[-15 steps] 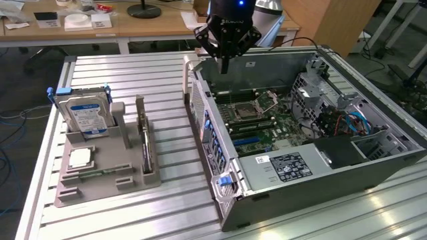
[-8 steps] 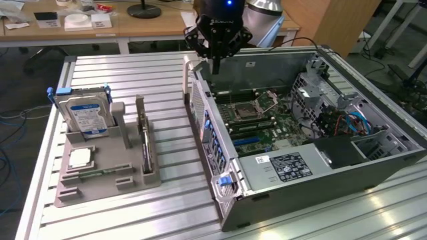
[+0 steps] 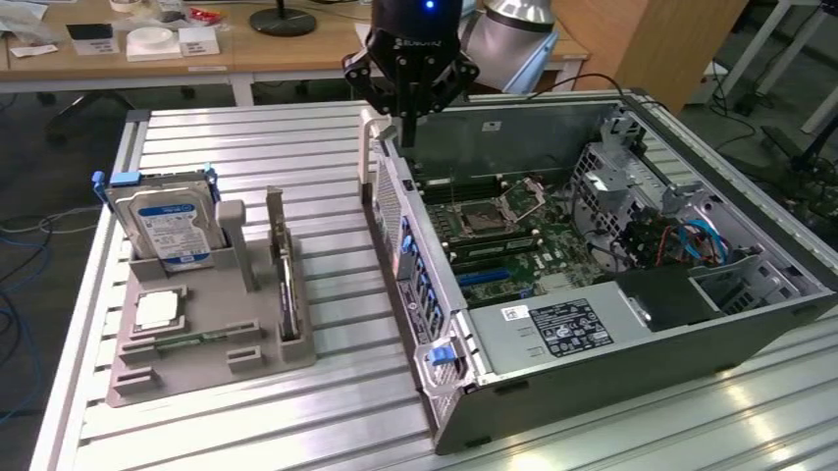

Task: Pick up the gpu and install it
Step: 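Reach for the gpu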

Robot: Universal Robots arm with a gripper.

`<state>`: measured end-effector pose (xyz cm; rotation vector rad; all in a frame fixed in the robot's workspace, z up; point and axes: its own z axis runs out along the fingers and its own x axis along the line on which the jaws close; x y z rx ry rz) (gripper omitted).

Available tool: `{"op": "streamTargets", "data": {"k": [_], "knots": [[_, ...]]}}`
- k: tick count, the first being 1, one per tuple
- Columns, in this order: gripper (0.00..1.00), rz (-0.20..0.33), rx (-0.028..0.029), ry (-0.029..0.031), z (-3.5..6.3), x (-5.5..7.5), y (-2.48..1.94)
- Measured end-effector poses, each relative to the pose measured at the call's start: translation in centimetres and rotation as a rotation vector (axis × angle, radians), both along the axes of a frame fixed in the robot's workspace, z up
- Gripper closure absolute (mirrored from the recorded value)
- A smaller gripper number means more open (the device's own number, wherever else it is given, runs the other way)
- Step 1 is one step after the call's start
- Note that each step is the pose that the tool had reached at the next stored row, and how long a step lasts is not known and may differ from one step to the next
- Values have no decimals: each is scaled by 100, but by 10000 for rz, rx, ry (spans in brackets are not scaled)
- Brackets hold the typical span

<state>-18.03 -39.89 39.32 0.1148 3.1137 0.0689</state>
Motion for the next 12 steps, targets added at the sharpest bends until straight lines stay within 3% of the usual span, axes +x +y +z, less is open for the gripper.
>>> {"op": "streamTargets", "data": {"k": [12], "knots": [[89,202,0,0,-1,-251,-52]]}}
